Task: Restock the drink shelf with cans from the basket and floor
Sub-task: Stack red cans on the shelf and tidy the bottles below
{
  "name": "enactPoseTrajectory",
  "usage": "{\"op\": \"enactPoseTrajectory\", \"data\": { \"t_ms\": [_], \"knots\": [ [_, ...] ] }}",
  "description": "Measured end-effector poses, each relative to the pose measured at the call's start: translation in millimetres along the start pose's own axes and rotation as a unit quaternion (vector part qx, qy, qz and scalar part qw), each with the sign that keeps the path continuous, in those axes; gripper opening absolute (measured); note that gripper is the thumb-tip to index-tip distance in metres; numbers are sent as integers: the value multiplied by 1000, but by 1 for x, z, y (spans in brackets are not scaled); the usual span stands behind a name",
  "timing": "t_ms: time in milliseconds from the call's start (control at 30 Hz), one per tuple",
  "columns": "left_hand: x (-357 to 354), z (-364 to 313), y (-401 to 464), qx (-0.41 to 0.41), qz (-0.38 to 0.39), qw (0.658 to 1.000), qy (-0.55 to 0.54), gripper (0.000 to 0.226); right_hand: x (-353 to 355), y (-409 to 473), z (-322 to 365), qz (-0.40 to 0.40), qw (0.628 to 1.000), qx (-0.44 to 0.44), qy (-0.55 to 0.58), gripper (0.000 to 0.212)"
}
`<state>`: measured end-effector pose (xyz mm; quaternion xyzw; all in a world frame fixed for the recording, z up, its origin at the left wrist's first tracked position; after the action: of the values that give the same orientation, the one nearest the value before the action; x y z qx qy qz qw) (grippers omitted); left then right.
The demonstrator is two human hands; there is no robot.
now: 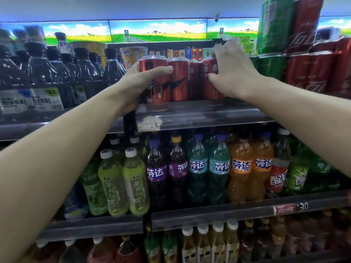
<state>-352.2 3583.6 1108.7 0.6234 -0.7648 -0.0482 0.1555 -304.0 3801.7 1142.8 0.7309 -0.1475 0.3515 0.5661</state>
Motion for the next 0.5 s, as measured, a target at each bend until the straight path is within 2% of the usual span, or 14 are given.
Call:
{"op": "enactPoseTrajectory", "data": {
  "t_ms": [133,267,400,500],
  "knots": [
    [-2,1,0,-1,10,1000,-1,64,5,4,-4,-5,1000,3,2,41],
    [-1,2,-1,2,-2,1000,-1,57,11,3,-6,1,1000,0,21,51],
    [-2,4,2,6,9,1000,7,68,13,3,-3,15,999,-13,44,57],
    [-5,2,2,13,19,1000,10,66,14,2,14,1,998,30,48,63]
  ]
}}
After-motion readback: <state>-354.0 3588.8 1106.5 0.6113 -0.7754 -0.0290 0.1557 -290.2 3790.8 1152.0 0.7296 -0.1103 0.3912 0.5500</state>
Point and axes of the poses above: each hand's wrist, its own y-axis towards the middle knuckle, its own x-axis out of the back of the hand, z = x × y, the point moved 6 cm from there along y, towards the middle knuckle, and after that the axes turned 14 degrees about x, right-handed, at the moved point
